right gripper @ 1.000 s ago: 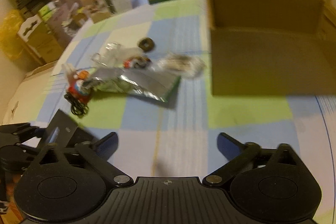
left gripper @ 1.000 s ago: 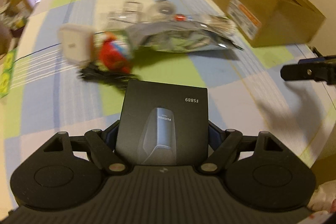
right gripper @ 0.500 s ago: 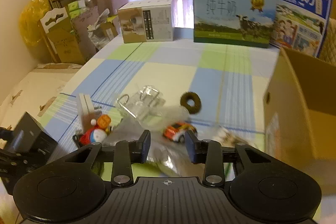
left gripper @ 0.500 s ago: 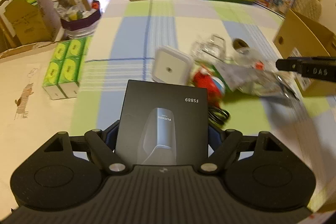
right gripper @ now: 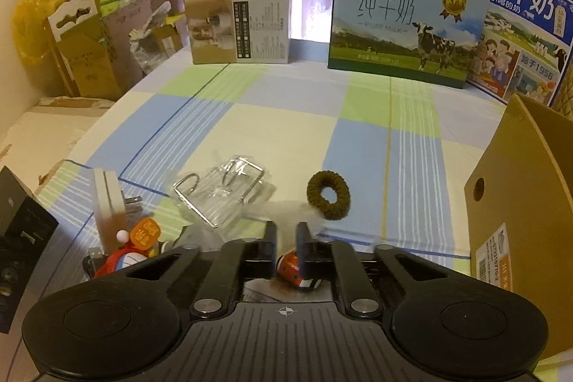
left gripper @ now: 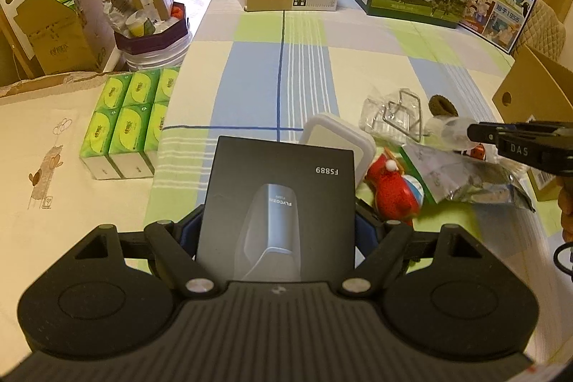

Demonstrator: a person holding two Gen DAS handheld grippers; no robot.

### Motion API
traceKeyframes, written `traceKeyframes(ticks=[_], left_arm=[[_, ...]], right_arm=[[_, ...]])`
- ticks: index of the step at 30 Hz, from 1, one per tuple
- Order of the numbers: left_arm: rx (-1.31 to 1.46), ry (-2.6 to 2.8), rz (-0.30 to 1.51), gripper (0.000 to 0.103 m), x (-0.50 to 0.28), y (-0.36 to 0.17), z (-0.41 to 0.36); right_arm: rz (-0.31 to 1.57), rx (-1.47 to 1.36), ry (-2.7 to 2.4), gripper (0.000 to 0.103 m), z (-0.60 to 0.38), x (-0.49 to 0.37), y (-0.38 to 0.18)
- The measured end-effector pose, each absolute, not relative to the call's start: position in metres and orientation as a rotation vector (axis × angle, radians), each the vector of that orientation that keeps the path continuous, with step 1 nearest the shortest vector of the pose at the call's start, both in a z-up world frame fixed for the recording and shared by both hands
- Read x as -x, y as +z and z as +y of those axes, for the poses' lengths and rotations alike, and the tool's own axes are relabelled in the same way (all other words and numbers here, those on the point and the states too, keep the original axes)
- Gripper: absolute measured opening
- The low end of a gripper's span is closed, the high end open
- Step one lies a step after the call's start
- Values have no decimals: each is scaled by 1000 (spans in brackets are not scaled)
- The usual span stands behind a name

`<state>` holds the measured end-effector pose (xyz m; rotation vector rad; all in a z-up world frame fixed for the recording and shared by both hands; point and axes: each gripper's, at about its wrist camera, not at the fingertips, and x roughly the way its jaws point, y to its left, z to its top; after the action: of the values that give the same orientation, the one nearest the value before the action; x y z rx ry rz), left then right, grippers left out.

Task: Organize objects
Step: 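Lift the black box with the left tool while the right tool grasps the clear cup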

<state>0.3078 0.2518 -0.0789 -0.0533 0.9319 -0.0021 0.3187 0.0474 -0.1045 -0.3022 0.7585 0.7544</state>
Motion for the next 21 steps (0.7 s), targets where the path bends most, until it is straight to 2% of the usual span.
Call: traceKeyframes(ticks=[21], left_arm=[[51, -52, 864, 79, -320, -41, 211]], right_arm=[[691, 111, 760, 0, -19, -313, -45]])
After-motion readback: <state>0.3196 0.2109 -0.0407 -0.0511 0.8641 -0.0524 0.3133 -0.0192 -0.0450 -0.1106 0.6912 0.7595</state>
